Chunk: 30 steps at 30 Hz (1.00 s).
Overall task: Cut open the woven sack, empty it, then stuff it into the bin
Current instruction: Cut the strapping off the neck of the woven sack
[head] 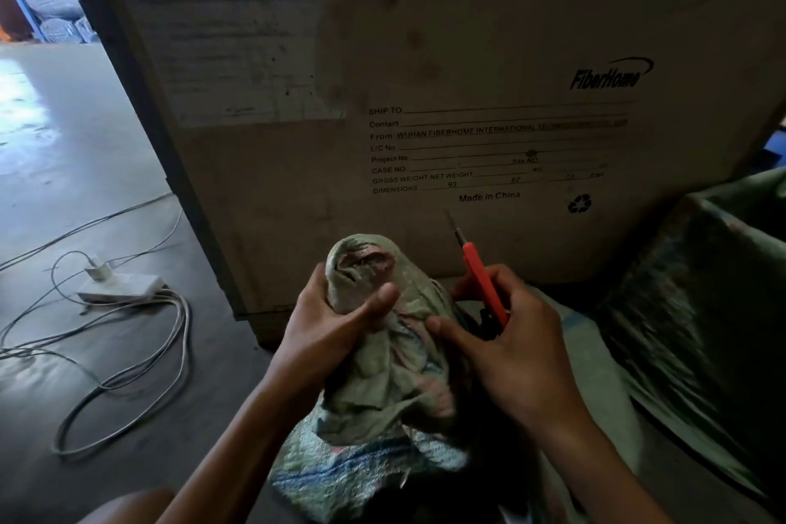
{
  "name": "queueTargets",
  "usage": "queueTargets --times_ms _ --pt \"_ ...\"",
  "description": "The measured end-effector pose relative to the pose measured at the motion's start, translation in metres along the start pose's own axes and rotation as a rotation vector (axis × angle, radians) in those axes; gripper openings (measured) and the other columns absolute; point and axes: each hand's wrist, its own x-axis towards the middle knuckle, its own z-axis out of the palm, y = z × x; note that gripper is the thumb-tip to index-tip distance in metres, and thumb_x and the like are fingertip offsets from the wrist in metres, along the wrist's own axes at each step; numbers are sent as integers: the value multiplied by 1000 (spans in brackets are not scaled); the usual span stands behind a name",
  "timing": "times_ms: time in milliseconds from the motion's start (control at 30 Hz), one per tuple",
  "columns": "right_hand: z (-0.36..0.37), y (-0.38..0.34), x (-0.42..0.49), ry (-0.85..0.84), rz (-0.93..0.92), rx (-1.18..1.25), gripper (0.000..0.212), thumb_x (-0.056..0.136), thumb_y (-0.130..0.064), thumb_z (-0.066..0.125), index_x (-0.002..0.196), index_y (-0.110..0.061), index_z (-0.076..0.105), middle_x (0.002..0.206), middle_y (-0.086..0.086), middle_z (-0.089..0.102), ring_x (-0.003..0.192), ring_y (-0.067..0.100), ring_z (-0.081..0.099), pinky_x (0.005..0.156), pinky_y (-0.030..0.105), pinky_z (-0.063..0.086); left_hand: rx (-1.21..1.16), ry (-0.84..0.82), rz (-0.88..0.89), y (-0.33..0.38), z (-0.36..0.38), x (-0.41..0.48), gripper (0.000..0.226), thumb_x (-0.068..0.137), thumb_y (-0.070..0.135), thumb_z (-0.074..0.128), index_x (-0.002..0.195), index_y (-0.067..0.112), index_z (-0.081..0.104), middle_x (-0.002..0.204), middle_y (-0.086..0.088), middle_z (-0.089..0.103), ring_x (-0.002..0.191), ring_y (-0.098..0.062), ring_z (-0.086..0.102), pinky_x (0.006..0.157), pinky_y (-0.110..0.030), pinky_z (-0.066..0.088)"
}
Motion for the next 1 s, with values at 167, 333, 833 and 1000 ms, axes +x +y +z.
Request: queueTargets --times_ms 167,333,833,1000 --pt "0 6 0 61 20 6 31 73 -32 86 93 -32 62 91 -15 69 85 0 64 71 21 49 -12 -31 -47 1 4 -3 101 57 98 51 122 23 65 113 -8 77 106 -22 74 92 -43 59" --pt "5 -2 -5 64 -58 -56 27 79 -37 81 95 -35 59 89 -16 61 87 -1 58 66 9 43 -30 9 -63 6 9 -1 86 73 83 45 109 10 74 104 -16 79 103 -33 74 94 -49 59" --pt "2 -17 -14 -137 -268 -380 35 96 -58 39 85 -31 59 70 -13 55 64 5 55 54 20 38 -45 136 -87 7 11 -3 82 76 80 45 110 11 73 108 -18 77 105 -34 73 99 -56 55" --pt "3 -18 -15 -139 -274 -368 37 96 -60 36 85 -33 58 72 -16 55 65 4 56 54 23 44 -13 146 -65 8 13 -4 86 75 81 42 107 7 72 107 -22 75 103 -37 72 97 -58 55"
